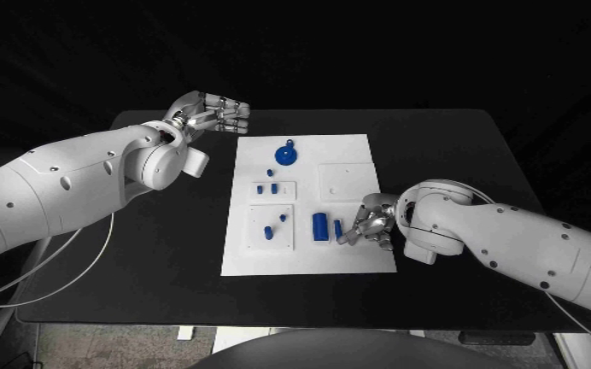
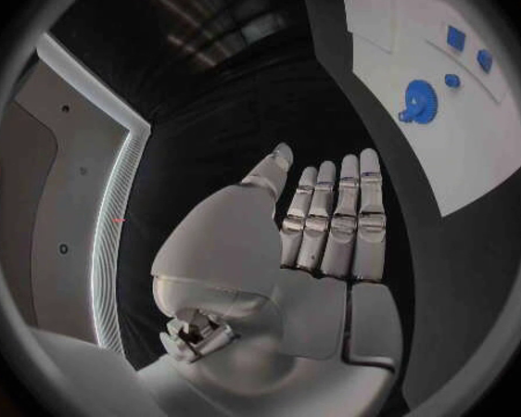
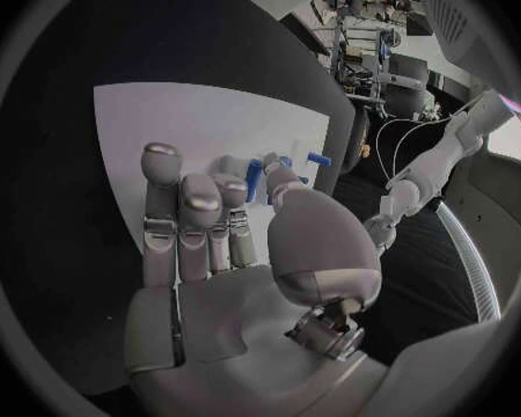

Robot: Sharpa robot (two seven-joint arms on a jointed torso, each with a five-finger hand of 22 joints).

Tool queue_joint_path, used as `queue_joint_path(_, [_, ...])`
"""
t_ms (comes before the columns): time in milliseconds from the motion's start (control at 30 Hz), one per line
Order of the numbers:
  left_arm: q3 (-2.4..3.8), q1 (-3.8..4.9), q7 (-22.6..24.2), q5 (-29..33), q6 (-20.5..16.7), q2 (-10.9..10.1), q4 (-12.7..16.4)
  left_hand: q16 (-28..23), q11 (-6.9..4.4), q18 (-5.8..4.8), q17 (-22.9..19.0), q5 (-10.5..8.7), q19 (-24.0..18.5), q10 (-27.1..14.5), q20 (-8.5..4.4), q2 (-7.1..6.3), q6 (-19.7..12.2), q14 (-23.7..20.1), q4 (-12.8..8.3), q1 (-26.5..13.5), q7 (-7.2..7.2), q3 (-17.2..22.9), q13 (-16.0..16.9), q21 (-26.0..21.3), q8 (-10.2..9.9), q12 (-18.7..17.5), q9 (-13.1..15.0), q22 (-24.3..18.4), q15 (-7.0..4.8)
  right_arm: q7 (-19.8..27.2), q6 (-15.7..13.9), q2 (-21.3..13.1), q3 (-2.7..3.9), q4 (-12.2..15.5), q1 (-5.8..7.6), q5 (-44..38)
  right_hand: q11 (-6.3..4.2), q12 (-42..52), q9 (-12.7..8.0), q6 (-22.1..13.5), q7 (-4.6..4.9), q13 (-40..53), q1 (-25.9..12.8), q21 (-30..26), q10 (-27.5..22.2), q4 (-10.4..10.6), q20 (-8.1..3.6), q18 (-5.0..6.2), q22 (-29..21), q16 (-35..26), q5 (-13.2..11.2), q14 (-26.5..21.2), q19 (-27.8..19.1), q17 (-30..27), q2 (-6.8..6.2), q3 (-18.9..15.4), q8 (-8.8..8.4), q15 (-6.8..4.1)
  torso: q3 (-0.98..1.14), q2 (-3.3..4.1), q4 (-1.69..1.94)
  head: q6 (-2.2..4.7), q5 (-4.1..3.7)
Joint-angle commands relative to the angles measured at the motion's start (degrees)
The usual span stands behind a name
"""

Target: Assemble the parts on the task board

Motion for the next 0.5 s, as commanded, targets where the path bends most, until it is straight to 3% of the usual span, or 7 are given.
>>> queue_joint_path(33, [0.02, 0.0, 0.3, 0.2, 0.8, 0.0, 0.1, -0.2, 0.09, -0.22, 0.0, -0.15, 0.0, -0.4, 0.3, 0.45, -0.5, -0.1, 0.3, -0.3, 0.0, 0.0, 0.0, 0.0, -0.2, -0.1, 0.0, -0.1, 0.36, 1.6, 2.1, -0.2, -0.06, 0.1, -0.25, 0.0, 0.51, -0.3, -0.1, -0.3, -0.13, -0.1, 0.2, -0.1, -0.1, 0.1, 0.1, -0.65, 0.0, -0.3, 0.2, -0.1, 2.8, -0.1, -0.73, 0.3, -0.34, 0.0, -0.04, 0.01, 0.06, -0.04, -0.11])
queue_joint_path(233, [0.01, 0.0, 0.3, 0.2, 0.9, 0.1, 0.0, -0.2, 0.09, -0.22, 0.0, -0.15, 0.0, -0.4, 0.3, 0.45, -0.5, -0.1, 0.3, -0.3, 0.0, 0.0, 0.0, 0.0, -0.2, -0.1, 0.0, -0.1, 0.36, 1.5, 2.1, -0.2, -0.06, -0.1, -0.33, 0.1, 0.46, -0.2, -0.2, -0.2, -0.2, -0.1, 0.7, -0.1, 0.0, -1.3, 0.07, -0.68, 0.0, -0.3, 0.3, 0.0, 2.8, 0.0, 0.56, 0.8, -0.37, -0.03, -0.08, 0.02, 0.09, -0.15, -0.27])
queue_joint_path(367, [0.01, 0.0, 0.3, 0.2, 0.9, 0.1, 0.0, -0.2, 0.09, -0.22, 0.0, -0.15, 0.0, -0.4, 0.3, 0.45, -0.5, -0.1, 0.3, -0.3, 0.0, 0.0, 0.0, 0.0, -0.2, -0.1, 0.0, -0.1, 0.36, 1.1, 1.4, -0.1, -0.05, -0.4, -0.35, 0.1, 0.36, -0.3, -0.3, 0.0, -0.34, -0.2, 0.8, 0.1, 0.0, -2.4, 0.03, -0.73, 0.1, -0.2, 0.3, 0.0, 2.8, 0.1, 2.36, 1.5, -0.37, -0.1, -0.1, 0.02, 0.11, -0.18, -0.31])
queue_joint_path(400, [0.01, 0.0, 0.3, 0.2, 0.9, 0.1, 0.0, -0.2, 0.09, -0.22, 0.0, -0.15, 0.0, -0.4, 0.3, 0.45, -0.5, -0.1, 0.3, -0.3, 0.0, 0.0, 0.0, 0.0, -0.2, -0.1, 0.0, -0.1, 0.36, 1.0, 1.1, 0.0, -0.05, -0.5, -0.35, 0.1, 0.28, -0.2, -0.3, 0.1, -0.45, -0.1, 1.2, 0.1, 0.0, -2.8, 0.0, -0.75, 0.1, -0.2, -1.1, 0.0, 2.8, 0.1, 3.52, 2.3, -0.36, -0.14, -0.11, 0.01, 0.12, -0.21, -0.32])
queue_joint_path(500, [0.0, 0.0, 0.2, 0.2, 1.0, 0.1, 0.0, -0.2, 0.09, -0.22, 0.0, -0.15, 0.0, -0.4, 0.3, 0.45, -0.5, -0.1, 0.3, -0.3, 0.0, 0.0, 0.0, 0.0, -0.2, -0.1, 0.0, -0.1, 0.36, 0.4, 0.4, 0.2, -0.06, -0.7, -0.35, -0.1, 0.22, -0.2, -0.3, 0.2, -0.54, -0.2, 0.4, 0.2, 0.1, -3.8, -0.04, -0.82, 0.1, -0.1, -1.3, 0.0, 2.8, 0.2, 4.37, 4.2, -0.37, -0.16, -0.12, 0.02, 0.12, -0.3, -0.33])
